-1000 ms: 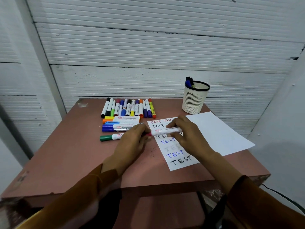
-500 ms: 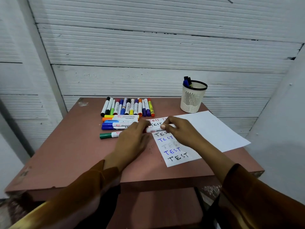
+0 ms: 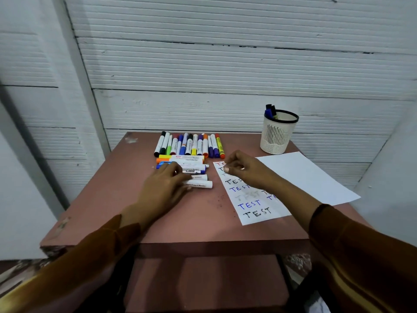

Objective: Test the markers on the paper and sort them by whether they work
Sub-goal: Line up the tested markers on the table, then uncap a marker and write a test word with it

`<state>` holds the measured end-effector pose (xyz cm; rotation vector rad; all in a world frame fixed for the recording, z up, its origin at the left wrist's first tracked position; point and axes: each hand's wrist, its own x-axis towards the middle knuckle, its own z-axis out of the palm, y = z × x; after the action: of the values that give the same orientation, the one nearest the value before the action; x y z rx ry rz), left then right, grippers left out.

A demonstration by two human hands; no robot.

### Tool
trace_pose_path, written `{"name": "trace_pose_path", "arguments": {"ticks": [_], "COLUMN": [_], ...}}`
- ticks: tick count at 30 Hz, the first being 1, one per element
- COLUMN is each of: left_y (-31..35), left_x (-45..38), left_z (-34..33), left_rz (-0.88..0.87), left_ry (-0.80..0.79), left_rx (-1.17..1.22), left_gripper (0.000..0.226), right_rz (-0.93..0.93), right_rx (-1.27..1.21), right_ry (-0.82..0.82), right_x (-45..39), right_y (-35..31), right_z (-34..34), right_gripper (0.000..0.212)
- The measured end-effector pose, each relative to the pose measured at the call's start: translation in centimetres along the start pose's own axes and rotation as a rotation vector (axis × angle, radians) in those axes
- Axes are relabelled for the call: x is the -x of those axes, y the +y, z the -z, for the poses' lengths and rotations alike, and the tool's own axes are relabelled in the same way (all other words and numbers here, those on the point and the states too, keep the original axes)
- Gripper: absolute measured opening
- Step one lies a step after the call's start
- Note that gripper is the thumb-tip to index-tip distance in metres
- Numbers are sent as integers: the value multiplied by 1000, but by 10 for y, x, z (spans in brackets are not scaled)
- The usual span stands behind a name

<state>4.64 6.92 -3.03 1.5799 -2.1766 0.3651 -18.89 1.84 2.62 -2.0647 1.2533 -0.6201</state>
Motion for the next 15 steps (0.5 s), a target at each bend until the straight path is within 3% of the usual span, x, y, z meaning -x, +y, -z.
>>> {"name": "trace_pose_path", "arguments": {"ticks": [4,9,12,15], "left_y": [-4,1,-2,-4], "left_x": [-6,-16,-16,-14], "left_z": [-7,-11,-14,-15], "left_rz": [13,70,54,31], "left_ry": [50,42,56,55], "left_rx": [-78,6,36,59], "left_gripper": [26,25,17,24], "right_rz": [-29,-49,-49,-43], "right_rx": [43,132,240,323], "right_ry": [38,51,56,60], "right_x": [-15,-36,-51,-65], "right_y": [7,15,19,23], "right_z": [6,3,-4,-11], "right_gripper": [23,19,24,34]}}
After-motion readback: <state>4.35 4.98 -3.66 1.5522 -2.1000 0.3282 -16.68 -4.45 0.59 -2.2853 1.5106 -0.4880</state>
